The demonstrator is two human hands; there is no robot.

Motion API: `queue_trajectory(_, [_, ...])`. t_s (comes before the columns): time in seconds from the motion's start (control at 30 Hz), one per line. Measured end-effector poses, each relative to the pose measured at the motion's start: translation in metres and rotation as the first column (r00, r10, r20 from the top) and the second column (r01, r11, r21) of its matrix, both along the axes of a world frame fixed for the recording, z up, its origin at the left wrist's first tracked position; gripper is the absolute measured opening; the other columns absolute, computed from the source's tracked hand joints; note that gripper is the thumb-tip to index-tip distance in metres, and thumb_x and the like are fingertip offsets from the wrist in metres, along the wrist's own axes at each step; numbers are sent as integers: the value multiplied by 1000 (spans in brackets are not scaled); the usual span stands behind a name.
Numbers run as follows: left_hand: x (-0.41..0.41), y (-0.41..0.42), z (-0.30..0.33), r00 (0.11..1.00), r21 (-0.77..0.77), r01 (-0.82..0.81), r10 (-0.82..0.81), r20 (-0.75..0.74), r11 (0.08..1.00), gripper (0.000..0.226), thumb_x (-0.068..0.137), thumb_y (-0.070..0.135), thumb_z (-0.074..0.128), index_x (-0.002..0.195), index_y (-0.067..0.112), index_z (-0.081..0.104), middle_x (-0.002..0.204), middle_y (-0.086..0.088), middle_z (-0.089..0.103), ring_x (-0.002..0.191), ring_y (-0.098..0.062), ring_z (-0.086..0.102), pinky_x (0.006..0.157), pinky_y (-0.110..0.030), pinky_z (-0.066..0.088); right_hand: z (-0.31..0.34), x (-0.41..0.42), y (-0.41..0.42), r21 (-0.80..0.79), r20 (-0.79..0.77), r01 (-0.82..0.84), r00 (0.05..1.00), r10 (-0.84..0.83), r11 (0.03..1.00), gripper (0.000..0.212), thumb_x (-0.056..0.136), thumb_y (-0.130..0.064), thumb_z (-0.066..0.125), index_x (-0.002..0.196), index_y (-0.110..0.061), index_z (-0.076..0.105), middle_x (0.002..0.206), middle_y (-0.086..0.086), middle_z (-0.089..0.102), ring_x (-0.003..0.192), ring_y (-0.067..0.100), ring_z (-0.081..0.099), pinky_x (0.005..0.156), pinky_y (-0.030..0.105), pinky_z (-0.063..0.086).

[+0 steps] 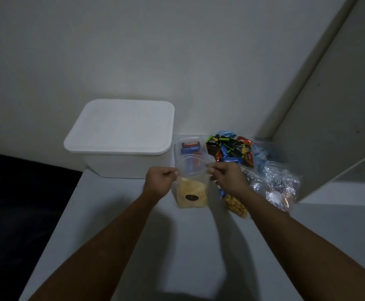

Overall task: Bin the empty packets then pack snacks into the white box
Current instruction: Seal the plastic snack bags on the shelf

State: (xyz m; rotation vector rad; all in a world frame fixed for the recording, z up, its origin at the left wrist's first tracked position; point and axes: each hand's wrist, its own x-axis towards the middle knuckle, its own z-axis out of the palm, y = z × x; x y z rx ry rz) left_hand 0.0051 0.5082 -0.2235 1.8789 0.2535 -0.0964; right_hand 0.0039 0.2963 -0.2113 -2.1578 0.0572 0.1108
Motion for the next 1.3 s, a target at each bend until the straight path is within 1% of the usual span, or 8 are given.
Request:
queue_trajectory(0.17, [-4, 5, 10, 999, -41, 8, -6, 50, 999, 17, 82, 6, 70, 98, 1, 74, 82, -10, 71, 65, -14, 60, 72, -29, 49, 5, -2, 5, 44, 39, 53, 998, -55, 998, 20, 91, -15, 62, 109, -10, 70, 95, 7, 74, 86, 18, 70, 83, 41, 58])
queue_trajectory(0.33, [-3, 13, 23, 997, -101, 0, 8, 83, 995, 17, 77, 5, 76, 94, 4, 75, 80, -7, 71, 67, -11, 62, 68, -26, 49, 19, -4, 3, 121, 84, 38, 995, -48, 992, 20, 90, -9, 64, 108, -3, 70, 85, 1, 70, 75, 7, 65, 64, 15, 50])
queue_trajectory(0.47, [2, 14, 33, 994, -160, -2, 19, 105, 987, 15, 72, 6, 80, 86, 10, 74, 77, -1, 71, 71, -9, 63, 72, -21, 51, 28, -2, 0, 129, 102, 3, 995, -17, 992, 18, 90, -8, 63, 104, 0, 71, 78, -6, 67, 69, -1, 65, 55, 7, 47])
queue_trajectory(0.67, [10, 14, 45, 992, -78, -1, 11, 126, 997, 9, 73, 9, 80, 80, 6, 75, 76, -3, 71, 70, -11, 64, 69, -18, 49, 38, 5, -5, 111, 153, 22, 987, -39, 994, 12, 85, -13, 70, 95, -9, 75, 80, -9, 70, 70, -6, 66, 65, 12, 53])
queue_trajectory(0.87, [17, 13, 49, 990, 26, 39, -42, 138, 999, 10, 73, 10, 80, 74, 2, 73, 72, -3, 69, 64, -7, 62, 63, -16, 47, 44, 10, -1, 29, 96, 77, 992, -79, 997, 6, 86, -13, 69, 82, -15, 72, 80, -2, 71, 80, 12, 68, 68, 21, 52])
queue_trajectory(1.03, [18, 8, 55, 974, 22, 149, -150, 170, 989, 13, 75, 8, 78, 70, 15, 68, 73, -3, 67, 71, -14, 62, 71, -28, 51, 47, 10, -1, 50, 98, 104, 989, -109, 993, 14, 88, -14, 67, 76, -21, 69, 81, 2, 72, 83, 19, 68, 71, 37, 59])
queue_trajectory(1.2, [21, 3, 61, 974, 51, 130, -138, 180, 990, 7, 74, 9, 79, 78, 6, 74, 78, -10, 72, 74, -16, 65, 74, -30, 53, 53, 6, 1, 92, 103, 26, 994, -35, 995, 11, 88, -13, 66, 80, -20, 65, 83, 5, 70, 80, 16, 67, 72, 29, 56])
queue_trajectory(1.3, [21, 0, 63, 975, 93, 109, -124, 186, 990, 5, 74, 9, 79, 77, 8, 75, 76, -8, 72, 72, -15, 64, 68, -23, 50, 55, 4, 4, 68, 103, -9, 995, 1, 998, 6, 84, -11, 71, 83, -16, 66, 83, 4, 68, 75, 13, 63, 66, 21, 50])
